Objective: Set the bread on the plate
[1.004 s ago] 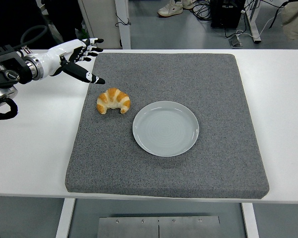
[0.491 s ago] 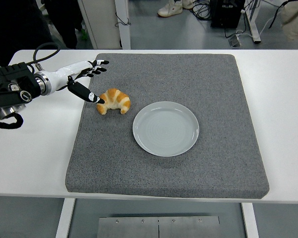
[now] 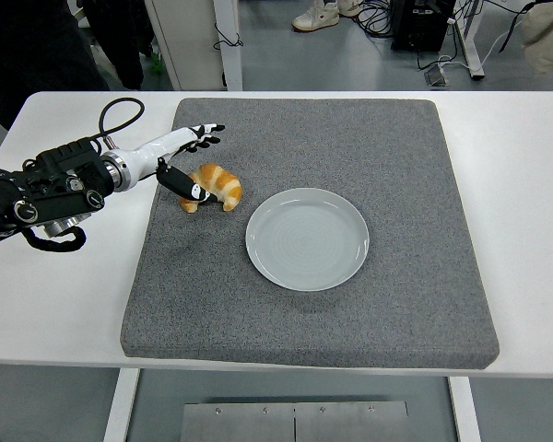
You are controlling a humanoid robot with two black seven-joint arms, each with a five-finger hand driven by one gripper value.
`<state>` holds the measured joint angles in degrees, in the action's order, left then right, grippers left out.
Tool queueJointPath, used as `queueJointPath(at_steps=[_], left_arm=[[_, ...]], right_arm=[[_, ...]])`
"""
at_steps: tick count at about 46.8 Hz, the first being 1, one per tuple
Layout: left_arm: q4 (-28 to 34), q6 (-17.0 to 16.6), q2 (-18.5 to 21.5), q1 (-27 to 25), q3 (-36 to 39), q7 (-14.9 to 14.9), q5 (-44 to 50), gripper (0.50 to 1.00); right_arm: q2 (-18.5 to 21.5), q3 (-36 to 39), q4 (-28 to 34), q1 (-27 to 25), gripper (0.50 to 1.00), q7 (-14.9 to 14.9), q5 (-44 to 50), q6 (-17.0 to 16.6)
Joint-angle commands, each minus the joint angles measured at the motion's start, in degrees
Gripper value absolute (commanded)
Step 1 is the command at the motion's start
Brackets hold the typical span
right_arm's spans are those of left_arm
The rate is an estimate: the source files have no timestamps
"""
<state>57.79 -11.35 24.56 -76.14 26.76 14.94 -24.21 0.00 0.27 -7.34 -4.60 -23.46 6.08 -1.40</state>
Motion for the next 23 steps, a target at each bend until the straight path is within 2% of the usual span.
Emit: queueJointPath(at_steps=[1, 10, 18, 23], left_arm=[[-0.2, 0.0, -0.1, 0.6, 0.1, 0.1, -0.1, 0.958], [-3.1, 0.0, -1.5, 2.7, -0.3, 0.1, -2.6, 0.957], [-6.4, 0.0, -3.2, 3.8, -0.3, 3.6, -2.6, 0.957], [-7.8, -0.1, -4.6, 4.0, -0.4, 3.9, -2.5, 0.948]], right_arm=[[0.0, 0.0, 0.0, -0.1, 1.000, 0.0, 0.0, 0.0], [0.0, 0.0, 0.0, -0.1, 1.000, 0.0, 0.0, 0.0], [0.0, 0.1, 0.0, -0.1, 1.000, 0.0, 0.0, 0.0], [0.0, 0.1, 0.0, -0.1, 1.000, 0.0, 0.1, 0.1]])
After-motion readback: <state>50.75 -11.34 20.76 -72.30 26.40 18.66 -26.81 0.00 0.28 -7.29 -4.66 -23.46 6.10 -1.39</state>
